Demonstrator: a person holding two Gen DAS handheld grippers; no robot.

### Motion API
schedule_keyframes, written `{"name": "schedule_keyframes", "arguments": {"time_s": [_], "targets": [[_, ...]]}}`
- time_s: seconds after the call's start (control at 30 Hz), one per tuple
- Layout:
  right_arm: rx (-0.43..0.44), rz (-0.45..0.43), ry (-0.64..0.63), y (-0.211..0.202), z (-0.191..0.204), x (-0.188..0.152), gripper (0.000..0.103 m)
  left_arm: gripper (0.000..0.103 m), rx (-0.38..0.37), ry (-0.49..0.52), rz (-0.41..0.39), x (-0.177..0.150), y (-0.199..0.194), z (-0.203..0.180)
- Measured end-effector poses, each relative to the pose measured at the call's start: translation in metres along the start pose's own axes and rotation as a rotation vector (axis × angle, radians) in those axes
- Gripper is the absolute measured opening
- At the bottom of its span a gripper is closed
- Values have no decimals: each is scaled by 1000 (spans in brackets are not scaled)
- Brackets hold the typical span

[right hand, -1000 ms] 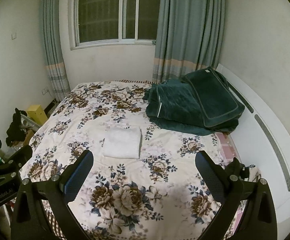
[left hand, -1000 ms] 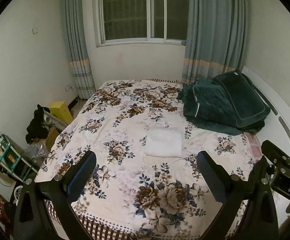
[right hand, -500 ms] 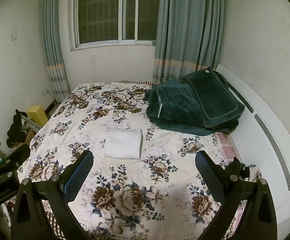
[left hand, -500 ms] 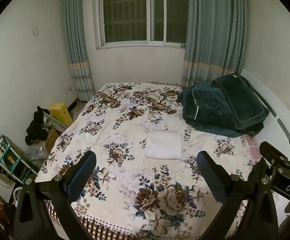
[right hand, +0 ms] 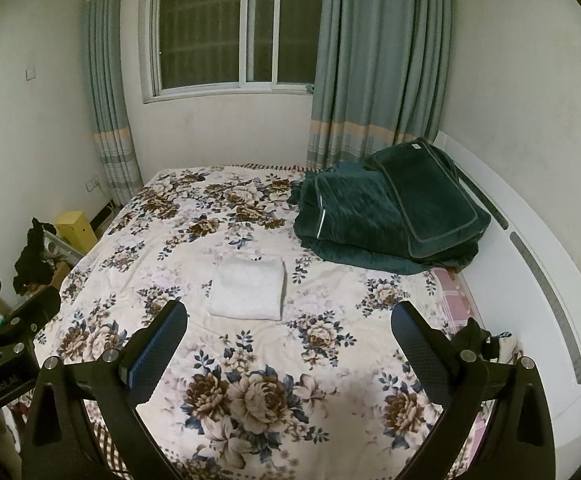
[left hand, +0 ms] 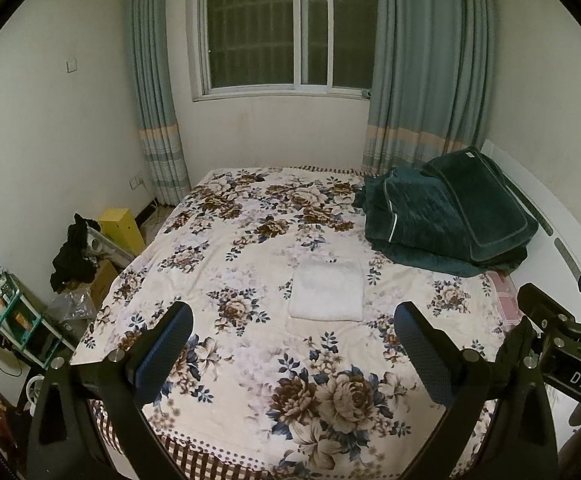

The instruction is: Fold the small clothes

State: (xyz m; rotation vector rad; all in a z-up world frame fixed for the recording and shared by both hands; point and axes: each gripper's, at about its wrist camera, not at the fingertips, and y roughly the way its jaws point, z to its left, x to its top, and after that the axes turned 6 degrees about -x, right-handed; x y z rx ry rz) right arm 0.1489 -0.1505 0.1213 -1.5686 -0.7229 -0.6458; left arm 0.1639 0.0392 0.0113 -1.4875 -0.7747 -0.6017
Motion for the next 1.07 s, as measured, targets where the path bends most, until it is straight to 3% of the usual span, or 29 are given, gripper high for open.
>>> {"name": "schedule_keyframes", "arguments": {"time_s": [1.07], "targets": [[0, -3, 0, -5, 4, 0, 103, 103, 7, -4, -14, 5, -6, 0]]}}
